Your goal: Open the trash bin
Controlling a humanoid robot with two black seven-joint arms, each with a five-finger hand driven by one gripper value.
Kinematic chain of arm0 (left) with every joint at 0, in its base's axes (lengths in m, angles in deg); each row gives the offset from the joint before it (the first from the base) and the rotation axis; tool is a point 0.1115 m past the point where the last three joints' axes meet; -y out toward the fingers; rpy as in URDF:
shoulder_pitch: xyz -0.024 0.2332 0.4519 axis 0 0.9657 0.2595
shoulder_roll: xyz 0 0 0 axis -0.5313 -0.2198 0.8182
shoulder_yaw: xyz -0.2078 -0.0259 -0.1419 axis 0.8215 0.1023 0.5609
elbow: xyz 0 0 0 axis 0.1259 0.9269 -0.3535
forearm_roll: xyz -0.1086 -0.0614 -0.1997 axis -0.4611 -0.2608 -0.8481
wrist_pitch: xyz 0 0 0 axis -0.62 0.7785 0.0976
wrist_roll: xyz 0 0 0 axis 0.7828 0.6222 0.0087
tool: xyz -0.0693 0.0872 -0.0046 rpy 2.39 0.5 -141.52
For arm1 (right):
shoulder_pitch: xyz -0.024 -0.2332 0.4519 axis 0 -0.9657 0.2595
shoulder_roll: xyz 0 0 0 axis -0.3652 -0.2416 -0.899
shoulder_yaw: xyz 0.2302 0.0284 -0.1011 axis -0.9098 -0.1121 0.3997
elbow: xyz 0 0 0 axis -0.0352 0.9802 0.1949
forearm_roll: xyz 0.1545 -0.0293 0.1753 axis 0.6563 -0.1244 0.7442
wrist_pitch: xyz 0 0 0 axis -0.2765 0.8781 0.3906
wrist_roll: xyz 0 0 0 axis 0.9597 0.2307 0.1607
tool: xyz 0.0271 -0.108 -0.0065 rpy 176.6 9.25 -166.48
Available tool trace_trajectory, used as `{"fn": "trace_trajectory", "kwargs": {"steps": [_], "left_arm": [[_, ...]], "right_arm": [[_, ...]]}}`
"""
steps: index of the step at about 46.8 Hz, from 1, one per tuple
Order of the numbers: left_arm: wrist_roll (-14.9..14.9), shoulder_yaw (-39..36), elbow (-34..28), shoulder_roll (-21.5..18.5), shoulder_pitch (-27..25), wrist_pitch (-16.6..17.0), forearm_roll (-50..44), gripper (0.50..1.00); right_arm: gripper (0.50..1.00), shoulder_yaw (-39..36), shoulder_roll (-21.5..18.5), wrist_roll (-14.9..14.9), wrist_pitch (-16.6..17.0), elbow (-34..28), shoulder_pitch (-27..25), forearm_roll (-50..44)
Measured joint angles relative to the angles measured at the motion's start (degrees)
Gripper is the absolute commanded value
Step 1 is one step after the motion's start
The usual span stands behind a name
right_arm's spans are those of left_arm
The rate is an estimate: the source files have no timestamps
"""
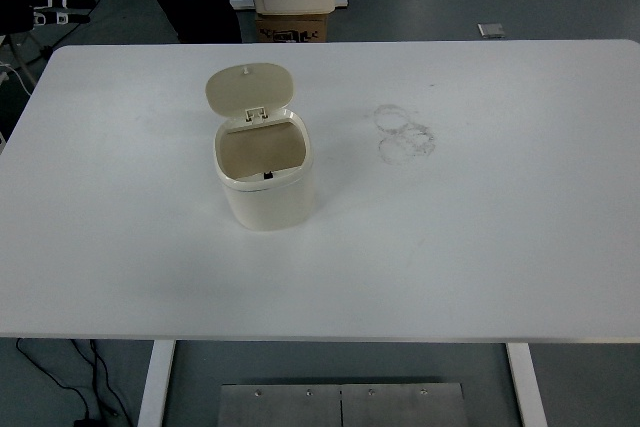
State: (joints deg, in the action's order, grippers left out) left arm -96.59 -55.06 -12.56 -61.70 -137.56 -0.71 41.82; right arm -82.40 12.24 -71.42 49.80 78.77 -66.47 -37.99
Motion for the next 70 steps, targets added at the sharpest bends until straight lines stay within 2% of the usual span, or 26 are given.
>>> {"fn": "trace_trajectory", "kwargs": {"steps": [6, 14, 19, 25, 31, 38, 42, 51, 59, 65, 70], "left_arm": [[1.21, 7.98, 2.09, -0.65, 6.39, 1.72, -0.07, 1.0], [4.24, 19.3, 2.63, -0.39, 15.9, 4.82, -0.5, 1.0], [6.02, 24.76, 3.17, -0.13, 20.78, 5.25, -1.05, 1.0], [7.82, 29.66, 6.67, 0.75, 25.34, 5.31, -3.12, 1.0], [8.59, 32.05, 10.4, 3.3, 27.65, 5.24, -3.79, 1.0], [13.64, 34.18, 15.0, 5.83, 30.21, 4.93, -4.42, 1.0], [15.18, 34.44, 16.93, 7.65, 30.83, 4.82, -4.56, 1.0], [15.84, 37.14, 19.76, 10.93, 32.85, 4.19, -6.68, 1.0], [17.15, 38.48, 21.49, 13.52, 34.78, 2.5, -7.28, 1.0], [18.17, 40.09, 21.8, 14.59, 36.21, -0.02, -8.95, 1.0], [18.26, 40.55, 21.8, 15.74, 37.13, -0.38, -9.94, 1.0]], "right_arm": [[0.991, 0.0, 0.0, 0.01, 0.0, 0.0, 0.0, 0.0], [0.991, -0.01, 0.0, 0.01, 0.0, 0.0, 0.0, 0.0], [0.991, -0.02, 0.0, 0.0, 0.0, 0.0, 0.0, 0.0], [0.991, 0.0, 0.0, 0.01, 0.0, 0.0, -0.02, 0.0], [0.991, 0.01, 0.0, 0.01, 0.0, -0.01, -0.01, 0.0], [0.991, 0.01, 0.0, 0.01, 0.0, 0.0, 0.0, 0.0], [0.991, 0.01, 0.0, 0.01, 0.0, 0.0, 0.0, 0.0], [0.991, 0.01, 0.0, 0.01, 0.0, 0.0, 0.01, 0.0], [0.991, 0.0, 0.0, 0.02, 0.0, 0.0, -0.03, 0.0], [0.991, -0.01, 0.0, 0.01, 0.0, 0.0, -0.02, 0.0], [0.991, -0.01, 0.0, 0.01, 0.0, 0.0, 0.0, 0.0]]}}
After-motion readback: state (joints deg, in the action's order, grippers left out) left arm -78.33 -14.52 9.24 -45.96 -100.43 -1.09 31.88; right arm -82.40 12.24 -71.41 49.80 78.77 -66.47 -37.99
